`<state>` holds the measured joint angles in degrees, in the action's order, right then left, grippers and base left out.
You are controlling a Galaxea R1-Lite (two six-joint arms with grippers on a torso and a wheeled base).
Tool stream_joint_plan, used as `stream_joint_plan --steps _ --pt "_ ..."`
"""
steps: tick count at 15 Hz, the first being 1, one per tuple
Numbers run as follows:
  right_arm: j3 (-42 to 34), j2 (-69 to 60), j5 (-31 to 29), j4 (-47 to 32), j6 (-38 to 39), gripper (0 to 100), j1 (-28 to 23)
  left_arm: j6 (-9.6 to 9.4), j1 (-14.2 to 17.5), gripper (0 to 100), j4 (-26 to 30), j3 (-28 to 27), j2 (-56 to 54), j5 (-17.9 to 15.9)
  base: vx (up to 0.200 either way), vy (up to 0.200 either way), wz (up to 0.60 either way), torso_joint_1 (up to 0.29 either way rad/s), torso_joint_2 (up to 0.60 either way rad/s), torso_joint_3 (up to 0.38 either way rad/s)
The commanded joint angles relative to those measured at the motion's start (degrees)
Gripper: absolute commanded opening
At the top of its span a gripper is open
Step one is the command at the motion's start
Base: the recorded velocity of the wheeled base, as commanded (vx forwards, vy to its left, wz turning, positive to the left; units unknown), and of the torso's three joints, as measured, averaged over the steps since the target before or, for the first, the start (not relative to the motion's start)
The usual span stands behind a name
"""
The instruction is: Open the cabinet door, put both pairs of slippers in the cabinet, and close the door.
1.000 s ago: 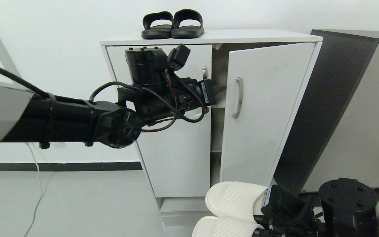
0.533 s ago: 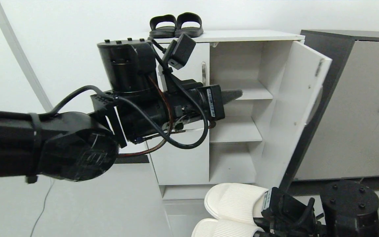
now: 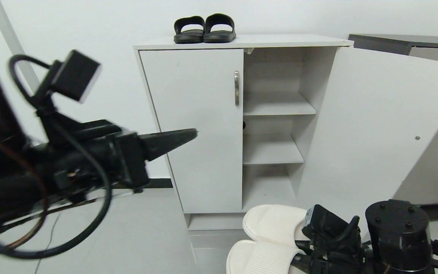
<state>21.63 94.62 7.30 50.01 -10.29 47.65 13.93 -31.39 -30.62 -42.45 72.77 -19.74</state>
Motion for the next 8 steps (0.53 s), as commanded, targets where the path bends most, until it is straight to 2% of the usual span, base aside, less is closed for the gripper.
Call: stream_joint_plan --steps 1,3,4,8 --pt "0.4 0.9 0.2 0.0 0.0 0 -1.8 -4.71 1.9 0 5.7 11.3 -17.6 4.8 0.0 0.0 0.0 0.0 0.0 0.0" --pt "1.0 2.2 0.3 0.0 0.1 0 -2.8 -6.38 1.9 0 7.9 17.8 -24.0 14.5 0.0 0.0 0.0 0.0 0.0 0.0" --pt "1.0 2.8 0.2 0.1 0.1 0 -2.8 -6.9 3.4 0 8.4 21.3 -26.8 17.4 0.0 0.0 0.0 0.0 0.0 0.0" --pt "0.8 4.4 0.1 1.8 0.0 0 -3.2 -7.34 17.4 0 8.8 33.5 -41.4 18.2 0.0 0.0 0.0 0.0 0.0 0.0"
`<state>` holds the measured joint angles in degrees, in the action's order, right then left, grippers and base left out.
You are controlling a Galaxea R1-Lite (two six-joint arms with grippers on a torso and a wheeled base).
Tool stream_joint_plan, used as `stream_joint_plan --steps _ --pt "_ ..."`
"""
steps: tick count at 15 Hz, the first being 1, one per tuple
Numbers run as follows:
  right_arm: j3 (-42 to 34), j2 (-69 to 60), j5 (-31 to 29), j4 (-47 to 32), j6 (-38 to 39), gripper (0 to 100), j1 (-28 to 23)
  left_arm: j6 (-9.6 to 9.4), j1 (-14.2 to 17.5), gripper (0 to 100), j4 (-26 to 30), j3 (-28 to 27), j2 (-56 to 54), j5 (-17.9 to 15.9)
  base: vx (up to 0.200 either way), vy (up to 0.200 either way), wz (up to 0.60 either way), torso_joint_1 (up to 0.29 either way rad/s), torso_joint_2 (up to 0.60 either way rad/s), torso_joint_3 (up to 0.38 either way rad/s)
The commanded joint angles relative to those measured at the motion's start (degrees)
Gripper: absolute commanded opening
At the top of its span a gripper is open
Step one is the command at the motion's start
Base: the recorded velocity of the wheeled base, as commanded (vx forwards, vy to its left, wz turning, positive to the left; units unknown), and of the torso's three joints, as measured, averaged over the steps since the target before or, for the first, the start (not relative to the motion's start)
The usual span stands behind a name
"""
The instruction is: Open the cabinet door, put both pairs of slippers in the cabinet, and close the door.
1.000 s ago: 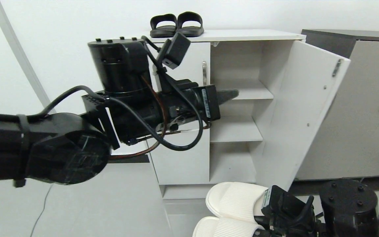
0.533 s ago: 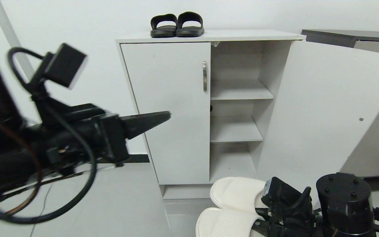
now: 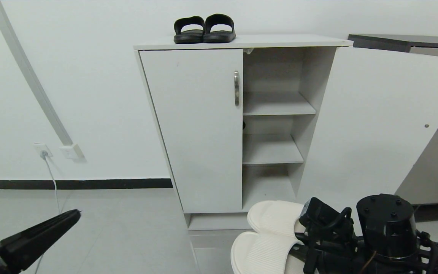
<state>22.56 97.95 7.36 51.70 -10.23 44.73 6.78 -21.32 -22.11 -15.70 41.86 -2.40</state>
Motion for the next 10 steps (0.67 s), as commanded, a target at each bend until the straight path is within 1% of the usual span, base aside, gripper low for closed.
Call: stream_joint_plan --steps 1,3,4,5,6,7,8,9,10 --pt "-0.2 1.4 -0.1 0.8 -0.1 0 -0.3 -0.27 11.0 0 0.8 8.9 -13.9 1.8 0.0 0.0 0.0 0.0 0.0 0.0" --pt "-0.4 1.7 -0.1 1.1 -0.1 0 -0.3 -0.45 19.7 0 5.5 11.2 -21.8 2.0 0.0 0.0 0.0 0.0 0.0 0.0" --pt "-0.4 1.7 -0.1 1.1 -0.1 0 -0.3 -1.07 22.7 0 8.3 11.7 -25.5 1.8 0.0 0.0 0.0 0.0 0.0 0.0" --pt "-0.4 1.7 -0.1 1.1 -0.3 0 -0.3 -2.82 24.1 0 11.7 12.9 -30.0 0.7 0.0 0.0 0.0 0.0 0.0 0.0" --pt "-0.4 1.7 -0.1 1.1 -0.5 0 -0.3 -3.79 24.0 0 14.6 14.2 -34.4 -1.1 0.0 0.0 0.0 0.0 0.0 0.0" --pt "-0.4 1.7 -0.1 1.1 -0.5 0 -0.2 -3.88 24.1 0 16.9 15.2 -37.7 -2.3 0.0 0.0 0.0 0.0 0.0 0.0" --pt "-0.5 1.7 -0.1 1.1 -0.5 0 -0.2 -4.05 23.9 0 18.4 15.6 -38.3 -1.6 0.0 0.0 0.0 0.0 0.0 0.0" --pt "-0.9 1.7 -0.1 1.2 -0.5 0 -0.2 -4.05 23.4 0 18.9 15.7 -38.5 0.6 0.0 0.0 0.0 0.0 0.0 0.0" --pt "-0.9 1.7 -0.1 1.5 -0.5 0 -0.2 -5.2 22.5 0 18.9 15.7 -39.4 0.4 0.0 0.0 0.0 0.0 0.0 0.0"
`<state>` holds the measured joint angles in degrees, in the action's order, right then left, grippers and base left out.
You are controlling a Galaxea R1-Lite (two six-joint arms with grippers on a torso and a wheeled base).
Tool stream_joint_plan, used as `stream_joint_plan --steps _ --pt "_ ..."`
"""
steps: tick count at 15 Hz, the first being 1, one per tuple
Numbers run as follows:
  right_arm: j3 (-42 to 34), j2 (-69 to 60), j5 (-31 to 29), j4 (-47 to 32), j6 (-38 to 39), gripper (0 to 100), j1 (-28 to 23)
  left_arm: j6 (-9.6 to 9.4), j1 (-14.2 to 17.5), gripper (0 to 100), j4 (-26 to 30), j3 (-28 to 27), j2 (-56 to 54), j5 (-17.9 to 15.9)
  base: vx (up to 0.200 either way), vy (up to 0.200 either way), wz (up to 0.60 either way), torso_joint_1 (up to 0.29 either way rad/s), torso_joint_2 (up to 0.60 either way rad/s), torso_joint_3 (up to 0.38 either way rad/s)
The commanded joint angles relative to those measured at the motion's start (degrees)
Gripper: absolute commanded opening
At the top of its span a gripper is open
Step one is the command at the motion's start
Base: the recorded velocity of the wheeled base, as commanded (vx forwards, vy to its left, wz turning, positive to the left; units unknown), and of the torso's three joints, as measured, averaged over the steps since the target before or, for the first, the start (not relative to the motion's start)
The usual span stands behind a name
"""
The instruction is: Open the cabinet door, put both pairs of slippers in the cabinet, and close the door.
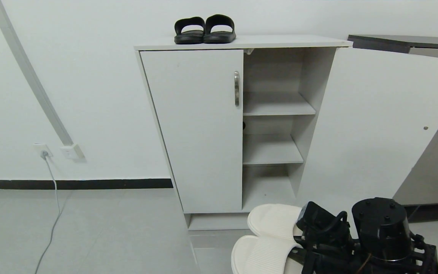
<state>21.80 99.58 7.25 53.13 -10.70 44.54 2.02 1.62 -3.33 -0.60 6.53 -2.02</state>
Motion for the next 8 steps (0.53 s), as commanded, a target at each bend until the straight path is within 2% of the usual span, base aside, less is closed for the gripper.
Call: stream_joint_plan --steps 1,2,3,4,6,7,8 --pt "-0.4 0.1 0.0 0.3 -0.1 0 0.1 -1.76 -1.5 0 0.2 0.6 -6.5 -0.6 0.0 0.0 0.0 0.0 0.0 0.0" --pt "-0.5 0.1 0.0 1.1 -0.1 0 0.1 -4.05 -1.6 0 0.7 0.5 -6.4 1.1 0.0 0.0 0.0 0.0 0.0 0.0" --pt "-0.6 0.1 0.0 1.3 -0.1 0 0.1 -4.84 -1.6 0 1.9 0.5 -6.4 3.6 0.0 0.0 0.0 0.0 0.0 0.0" --pt "-0.6 0.2 -0.1 1.4 -0.2 0 0.1 -6.95 -1.6 0 3.5 0.4 -6.4 5.0 0.0 0.0 0.0 0.0 0.0 0.0" --pt "-0.6 0.2 -0.2 1.4 -0.2 0 0.1 -7.38 -1.6 0 3.4 0.5 -6.4 -1.1 0.0 0.0 0.0 0.0 0.0 0.0" --pt "-0.6 0.2 -0.2 1.4 -0.2 0 0.2 -7.21 -1.7 0 3.6 0.5 -6.4 -2.2 0.0 0.0 0.0 0.0 0.0 0.0" --pt "-0.4 0.3 -0.2 1.4 -0.2 0 0.2 -5.72 -1.7 0 3.5 0.5 -6.4 -2.1 0.0 0.0 0.0 0.0 0.0 0.0"
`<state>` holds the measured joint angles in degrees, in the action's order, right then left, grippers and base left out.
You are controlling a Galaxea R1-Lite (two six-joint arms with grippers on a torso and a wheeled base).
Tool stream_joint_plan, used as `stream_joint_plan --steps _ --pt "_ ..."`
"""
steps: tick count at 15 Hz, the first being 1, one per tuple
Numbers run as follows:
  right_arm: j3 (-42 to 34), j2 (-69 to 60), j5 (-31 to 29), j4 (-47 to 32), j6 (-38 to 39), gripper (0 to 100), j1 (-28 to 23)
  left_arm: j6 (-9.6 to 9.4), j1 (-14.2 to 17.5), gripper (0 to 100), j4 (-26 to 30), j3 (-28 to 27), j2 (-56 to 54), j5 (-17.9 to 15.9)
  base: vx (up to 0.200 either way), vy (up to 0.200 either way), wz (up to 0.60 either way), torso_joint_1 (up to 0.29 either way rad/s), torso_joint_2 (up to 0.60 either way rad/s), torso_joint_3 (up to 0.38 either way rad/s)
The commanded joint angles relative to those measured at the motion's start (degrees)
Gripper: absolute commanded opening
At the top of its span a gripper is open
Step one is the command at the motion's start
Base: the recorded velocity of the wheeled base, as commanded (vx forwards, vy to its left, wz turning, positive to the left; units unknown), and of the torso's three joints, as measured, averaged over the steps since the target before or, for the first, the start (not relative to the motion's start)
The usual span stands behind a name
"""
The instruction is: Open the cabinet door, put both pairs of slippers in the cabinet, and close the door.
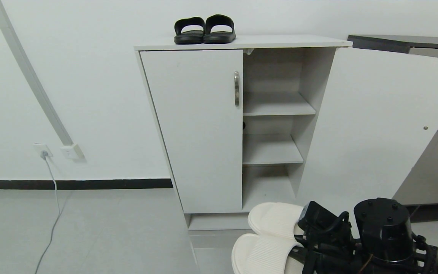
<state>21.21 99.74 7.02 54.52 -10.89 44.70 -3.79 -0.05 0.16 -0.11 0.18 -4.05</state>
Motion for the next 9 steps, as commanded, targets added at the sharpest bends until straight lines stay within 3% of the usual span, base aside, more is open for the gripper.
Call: stream_joint_plan --steps 1,3,6,9 --pt "0.3 0.3 -0.1 0.0 0.0 0 0.2 0.28 0.0 0 0.1 0.0 0.0 0.0 0.0 0.0 0.0 0.0 0.0 0.0" --pt "1.7 0.8 -3.9 0.2 0.1 0 0.8 -0.69 0.0 0 0.0 0.0 0.0 1.6 0.0 0.0 0.0 0.0 0.0 0.0" --pt "3.1 1.1 -8.4 1.2 0.6 0 2.1 -0.43 0.0 0 0.0 0.1 0.0 1.7 0.0 0.0 0.0 0.0 0.0 0.0" --pt "5.2 3.5 -10.9 1.7 1.7 0 2.2 1.42 0.0 0 0.0 0.1 0.0 1.7 0.0 0.0 0.0 0.0 0.0 0.0"
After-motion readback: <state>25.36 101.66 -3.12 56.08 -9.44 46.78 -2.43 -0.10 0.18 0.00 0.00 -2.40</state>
